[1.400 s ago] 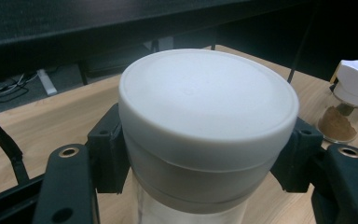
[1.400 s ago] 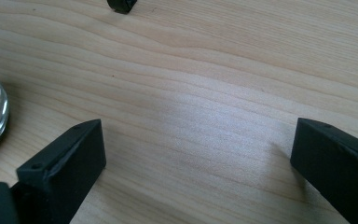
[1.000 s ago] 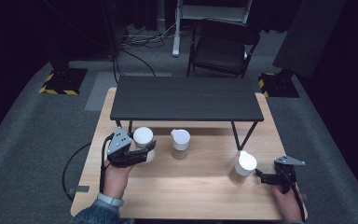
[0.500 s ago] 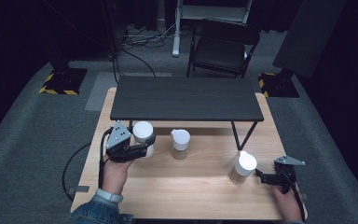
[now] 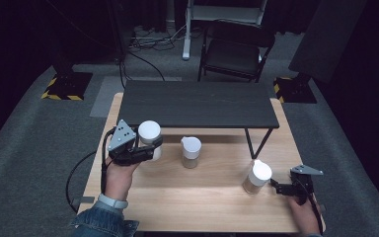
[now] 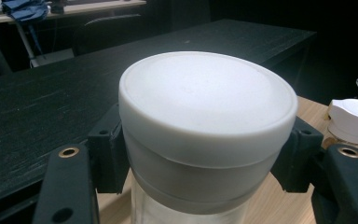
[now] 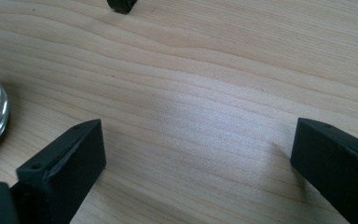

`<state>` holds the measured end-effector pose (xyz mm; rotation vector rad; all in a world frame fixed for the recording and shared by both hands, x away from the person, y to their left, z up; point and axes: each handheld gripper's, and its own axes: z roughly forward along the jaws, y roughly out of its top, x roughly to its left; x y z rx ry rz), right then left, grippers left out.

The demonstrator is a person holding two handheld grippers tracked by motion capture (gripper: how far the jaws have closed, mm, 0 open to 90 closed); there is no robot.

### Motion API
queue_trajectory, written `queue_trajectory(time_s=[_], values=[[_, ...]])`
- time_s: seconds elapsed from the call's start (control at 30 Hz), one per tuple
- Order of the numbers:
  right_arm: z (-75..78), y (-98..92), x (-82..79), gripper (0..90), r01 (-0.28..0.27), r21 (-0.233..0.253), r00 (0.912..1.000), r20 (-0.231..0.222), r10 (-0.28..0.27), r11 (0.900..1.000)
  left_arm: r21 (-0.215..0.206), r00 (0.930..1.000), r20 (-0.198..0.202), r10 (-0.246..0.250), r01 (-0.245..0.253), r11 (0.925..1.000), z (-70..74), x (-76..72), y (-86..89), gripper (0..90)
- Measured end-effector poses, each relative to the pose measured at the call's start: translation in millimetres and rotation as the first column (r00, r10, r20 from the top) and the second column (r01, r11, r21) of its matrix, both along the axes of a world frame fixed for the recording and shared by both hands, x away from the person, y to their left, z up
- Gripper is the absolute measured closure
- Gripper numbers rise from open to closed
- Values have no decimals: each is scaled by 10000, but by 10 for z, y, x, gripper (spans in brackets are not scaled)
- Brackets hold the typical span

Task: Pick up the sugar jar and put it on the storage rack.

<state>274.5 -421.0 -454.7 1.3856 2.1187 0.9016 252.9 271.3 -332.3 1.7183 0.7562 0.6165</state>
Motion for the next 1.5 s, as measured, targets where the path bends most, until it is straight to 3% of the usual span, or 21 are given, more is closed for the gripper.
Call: queue_trajectory(time_s=[0.47, 1.03, 1.5], values=[[0, 0, 0, 29, -3, 0, 10000, 2, 3, 10000, -112, 9999, 119, -77, 78, 9999, 117, 49, -10, 334], [0, 0, 0, 29, 0, 1, 10000, 1, 0, 10000, 34, 9993, 298, -241, 240, 9997, 323, 105, -51, 334], [0, 0, 0, 29, -1, 1, 10000, 0, 1, 10000, -239, 9987, 462, -210, 221, 9995, 461, 147, -40, 334]])
